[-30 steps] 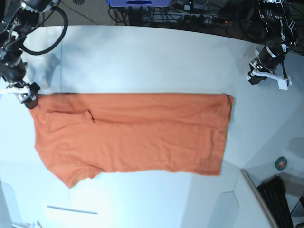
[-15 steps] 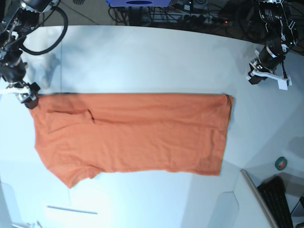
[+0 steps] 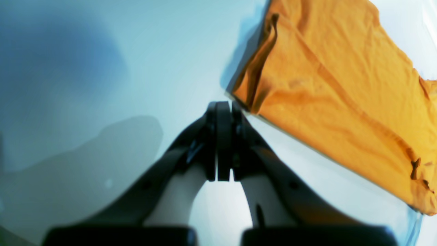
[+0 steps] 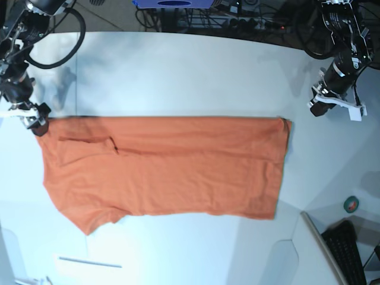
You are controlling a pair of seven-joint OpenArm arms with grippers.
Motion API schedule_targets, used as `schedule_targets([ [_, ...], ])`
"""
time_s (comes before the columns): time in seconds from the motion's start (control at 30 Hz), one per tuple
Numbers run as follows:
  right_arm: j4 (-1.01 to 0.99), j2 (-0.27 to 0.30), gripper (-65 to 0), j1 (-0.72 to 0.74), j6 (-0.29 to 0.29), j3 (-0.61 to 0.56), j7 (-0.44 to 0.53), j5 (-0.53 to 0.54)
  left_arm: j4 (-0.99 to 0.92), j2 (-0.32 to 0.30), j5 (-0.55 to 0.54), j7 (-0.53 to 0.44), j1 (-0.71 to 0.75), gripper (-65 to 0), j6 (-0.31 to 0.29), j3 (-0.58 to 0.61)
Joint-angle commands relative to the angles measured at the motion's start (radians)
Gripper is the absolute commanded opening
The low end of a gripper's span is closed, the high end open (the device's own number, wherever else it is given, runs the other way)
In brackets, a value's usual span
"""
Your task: Layout the t-shirt on the table in an organized manner, then fold the t-shirt properly
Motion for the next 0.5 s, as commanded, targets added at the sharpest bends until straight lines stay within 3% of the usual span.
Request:
schedule_targets([
  [0.0,0.020,0.008,-23.3,0.006,0.008,-0.001,0.016,0.016,0.015,-0.015,-0.013,-0.017,-0.003,-65.0,-0.004,-0.004],
  [0.47,0.019,0.002,-23.3,0.006,0.008,-0.001,0.015,0.018,0.008,-0.015,-0.010,-0.017,-0.003,-65.0,-0.004,-0.004],
])
